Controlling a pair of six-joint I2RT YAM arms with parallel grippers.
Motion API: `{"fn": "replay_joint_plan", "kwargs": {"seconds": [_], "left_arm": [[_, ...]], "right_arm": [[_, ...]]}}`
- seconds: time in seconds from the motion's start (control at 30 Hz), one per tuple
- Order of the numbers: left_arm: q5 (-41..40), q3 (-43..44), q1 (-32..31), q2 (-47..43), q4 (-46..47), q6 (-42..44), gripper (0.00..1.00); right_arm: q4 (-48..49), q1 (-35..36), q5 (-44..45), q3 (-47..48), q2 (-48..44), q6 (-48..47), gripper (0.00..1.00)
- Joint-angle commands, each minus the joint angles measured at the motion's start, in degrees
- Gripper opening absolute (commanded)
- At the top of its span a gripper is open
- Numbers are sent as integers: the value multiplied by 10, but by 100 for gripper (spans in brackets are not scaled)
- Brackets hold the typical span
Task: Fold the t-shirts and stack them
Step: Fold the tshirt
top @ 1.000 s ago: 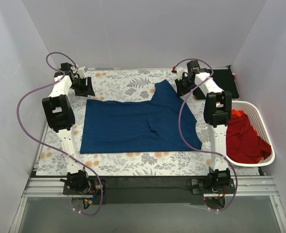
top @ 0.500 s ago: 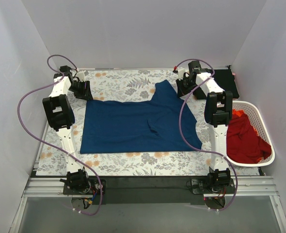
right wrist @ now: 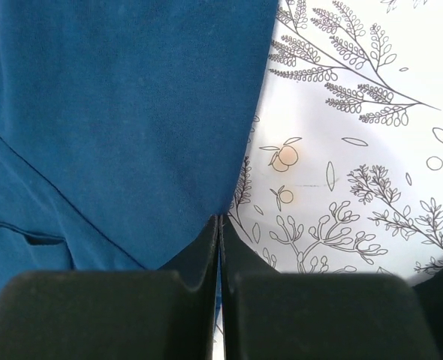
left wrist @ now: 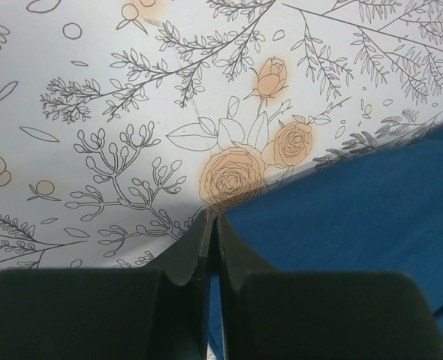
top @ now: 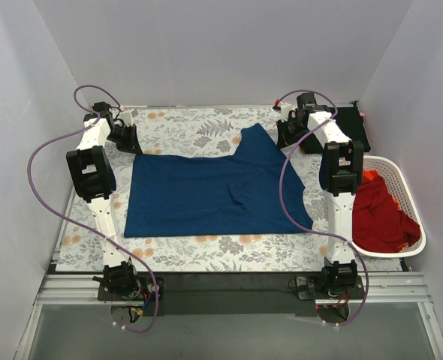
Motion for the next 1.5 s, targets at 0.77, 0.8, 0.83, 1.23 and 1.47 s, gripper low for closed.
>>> {"fn": "replay_joint_plan", "kwargs": {"seconds": [0.77, 0.8, 0.83, 1.23, 1.47], "left_arm": [[75, -71, 30, -116, 50, 37, 0], [78, -74, 30, -122, 48, 46, 0], [82, -85, 30, -133, 48, 56, 0], [114, -213, 54, -257, 56, 123, 0], [115, -343, 63, -363, 48, 187, 0]], "right_arm": [[0, -30, -80, -46, -132, 6, 1], [1, -31, -83, -55, -139, 4, 1], [1, -32, -87, -70, -154, 1, 1], [1, -44, -95, -218, -291, -26, 1], [-1, -48, -94, -321, -363, -50, 1]]}}
